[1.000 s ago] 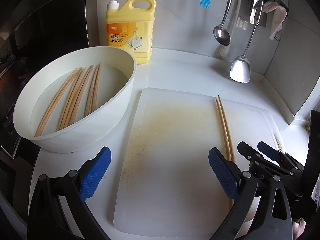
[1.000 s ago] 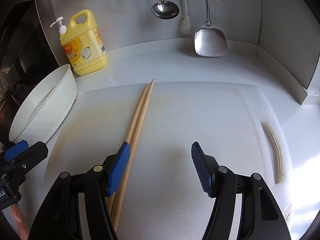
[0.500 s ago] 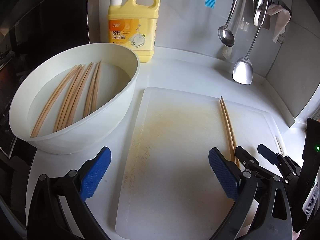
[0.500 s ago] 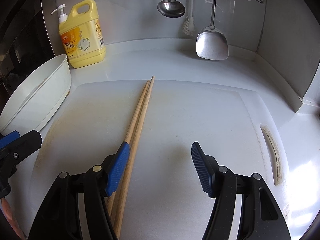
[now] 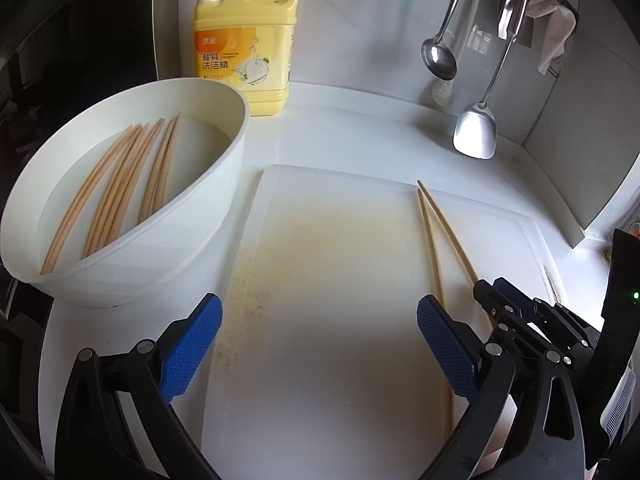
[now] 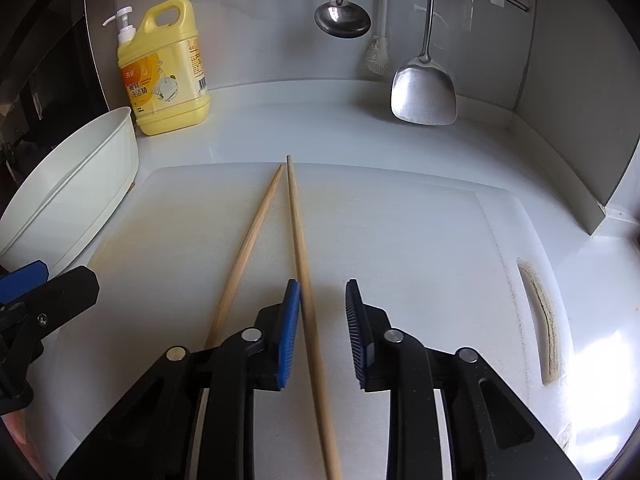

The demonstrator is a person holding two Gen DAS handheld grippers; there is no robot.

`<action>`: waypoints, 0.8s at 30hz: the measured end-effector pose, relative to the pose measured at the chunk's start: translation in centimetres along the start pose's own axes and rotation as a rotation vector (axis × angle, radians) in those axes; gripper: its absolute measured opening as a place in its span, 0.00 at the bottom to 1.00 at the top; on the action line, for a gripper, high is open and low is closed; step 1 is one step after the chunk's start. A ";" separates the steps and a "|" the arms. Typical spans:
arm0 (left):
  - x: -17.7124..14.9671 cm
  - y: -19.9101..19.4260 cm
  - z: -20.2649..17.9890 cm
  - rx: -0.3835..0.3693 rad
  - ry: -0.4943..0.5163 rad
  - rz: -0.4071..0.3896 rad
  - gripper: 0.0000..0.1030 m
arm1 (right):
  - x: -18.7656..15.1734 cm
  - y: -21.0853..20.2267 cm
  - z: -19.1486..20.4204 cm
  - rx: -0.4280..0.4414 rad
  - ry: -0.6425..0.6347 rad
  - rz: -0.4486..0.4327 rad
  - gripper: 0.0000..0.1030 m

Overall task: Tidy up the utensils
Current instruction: 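Push the two chopsticks apart with the open tools, then close the right tool on one chopstick while the left tool closes on the other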

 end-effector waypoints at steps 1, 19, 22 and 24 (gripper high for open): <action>0.0 0.2 -0.4 -0.006 0.005 0.003 0.93 | 0.0 0.0 -0.3 0.008 0.004 0.001 0.09; 0.6 4.6 -6.0 0.015 0.091 0.065 0.93 | -1.7 -1.1 -7.7 -0.011 0.093 -0.004 0.06; 0.7 5.3 -6.3 0.036 0.098 0.076 0.93 | -1.8 -1.2 -8.4 0.000 0.108 -0.004 0.06; 0.7 5.7 -6.3 0.049 0.101 0.082 0.93 | -1.9 -1.2 -8.5 0.011 0.109 -0.003 0.07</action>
Point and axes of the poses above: each gripper's, at about its wrist camera, not at the fingertips, and y roughly the way its jaws point, z to its left, x to its top, the point moved 8 cm from there along y, roughly the way its jaws point, and after that the axes turned 13 degrees about z, right-handed, at the moved point
